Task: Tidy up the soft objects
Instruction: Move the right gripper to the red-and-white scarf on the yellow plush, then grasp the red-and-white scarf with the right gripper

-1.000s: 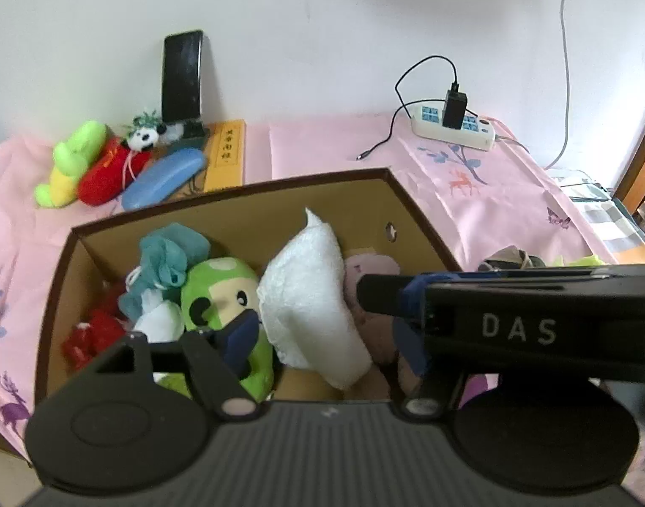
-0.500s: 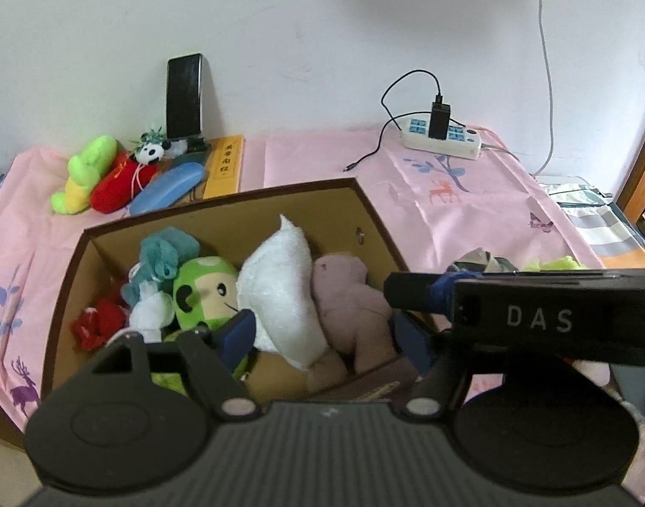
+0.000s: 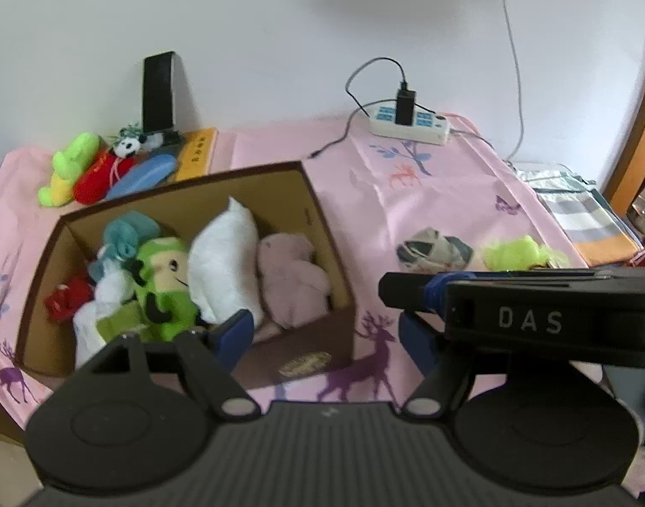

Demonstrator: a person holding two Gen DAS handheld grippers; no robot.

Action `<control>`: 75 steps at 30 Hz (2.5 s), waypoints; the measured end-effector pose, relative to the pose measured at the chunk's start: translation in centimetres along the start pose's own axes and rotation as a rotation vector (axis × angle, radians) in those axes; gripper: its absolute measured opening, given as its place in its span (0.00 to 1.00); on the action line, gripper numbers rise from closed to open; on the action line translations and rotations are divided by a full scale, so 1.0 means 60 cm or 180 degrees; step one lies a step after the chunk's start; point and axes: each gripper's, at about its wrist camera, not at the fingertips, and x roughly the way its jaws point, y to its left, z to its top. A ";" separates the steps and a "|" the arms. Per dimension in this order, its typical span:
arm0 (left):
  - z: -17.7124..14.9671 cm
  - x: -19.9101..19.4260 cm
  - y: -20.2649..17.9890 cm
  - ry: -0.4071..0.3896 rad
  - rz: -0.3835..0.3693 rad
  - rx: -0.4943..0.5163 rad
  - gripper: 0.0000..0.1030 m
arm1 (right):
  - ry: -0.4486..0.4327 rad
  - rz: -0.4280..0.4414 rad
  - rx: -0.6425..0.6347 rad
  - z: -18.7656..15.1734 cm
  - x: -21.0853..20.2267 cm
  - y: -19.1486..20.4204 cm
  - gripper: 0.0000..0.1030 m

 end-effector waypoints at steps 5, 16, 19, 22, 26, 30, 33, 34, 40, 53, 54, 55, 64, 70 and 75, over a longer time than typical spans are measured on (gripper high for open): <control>-0.018 0.006 -0.035 0.0095 -0.0068 0.0043 0.73 | 0.0051 -0.0044 0.0038 -0.018 -0.019 -0.030 0.22; -0.066 0.046 -0.116 0.0418 -0.0292 0.0248 0.73 | 0.0243 -0.0281 0.0239 -0.081 -0.059 -0.121 0.22; -0.076 0.055 -0.138 0.0479 -0.0414 0.0335 0.74 | 0.0265 -0.0366 0.0331 -0.095 -0.071 -0.148 0.22; -0.084 0.066 -0.160 0.0545 -0.0557 0.0385 0.74 | 0.0283 -0.0448 0.0433 -0.105 -0.083 -0.175 0.22; -0.092 0.077 -0.184 0.0578 -0.0746 0.0430 0.74 | 0.0307 -0.0531 0.0510 -0.115 -0.096 -0.202 0.22; -0.099 0.089 -0.207 0.0609 -0.0886 0.0481 0.74 | 0.0309 -0.0621 0.0577 -0.120 -0.106 -0.228 0.22; -0.099 0.095 -0.222 0.0589 -0.0986 0.0526 0.74 | 0.0259 -0.0605 0.0628 -0.118 -0.121 -0.243 0.22; -0.096 0.096 -0.226 0.0564 -0.1015 0.0532 0.74 | 0.0229 -0.0620 0.0628 -0.116 -0.126 -0.246 0.22; -0.063 0.108 -0.245 0.0304 -0.1151 0.0585 0.74 | -0.0056 -0.0666 0.0592 -0.082 -0.143 -0.265 0.21; -0.007 0.187 -0.249 0.0029 -0.1282 0.0596 0.72 | -0.0186 -0.0655 0.0245 -0.015 -0.096 -0.278 0.19; -0.006 0.191 -0.247 0.0019 -0.1310 0.0587 0.69 | -0.0166 -0.0649 0.0228 -0.014 -0.091 -0.278 0.19; -0.006 0.192 -0.247 0.0017 -0.1330 0.0589 0.65 | -0.0145 -0.0645 0.0216 -0.013 -0.085 -0.278 0.19; -0.004 0.222 -0.257 0.0191 -0.1537 0.0620 0.12 | -0.0074 -0.0646 0.0033 -0.008 -0.059 -0.277 0.11; -0.004 0.217 -0.258 0.0131 -0.1541 0.0609 0.06 | -0.0071 -0.0736 -0.0169 -0.015 -0.049 -0.261 0.00; -0.008 0.187 -0.256 0.0000 -0.1533 0.0692 0.05 | -0.0126 -0.0717 -0.0145 -0.019 -0.060 -0.252 0.00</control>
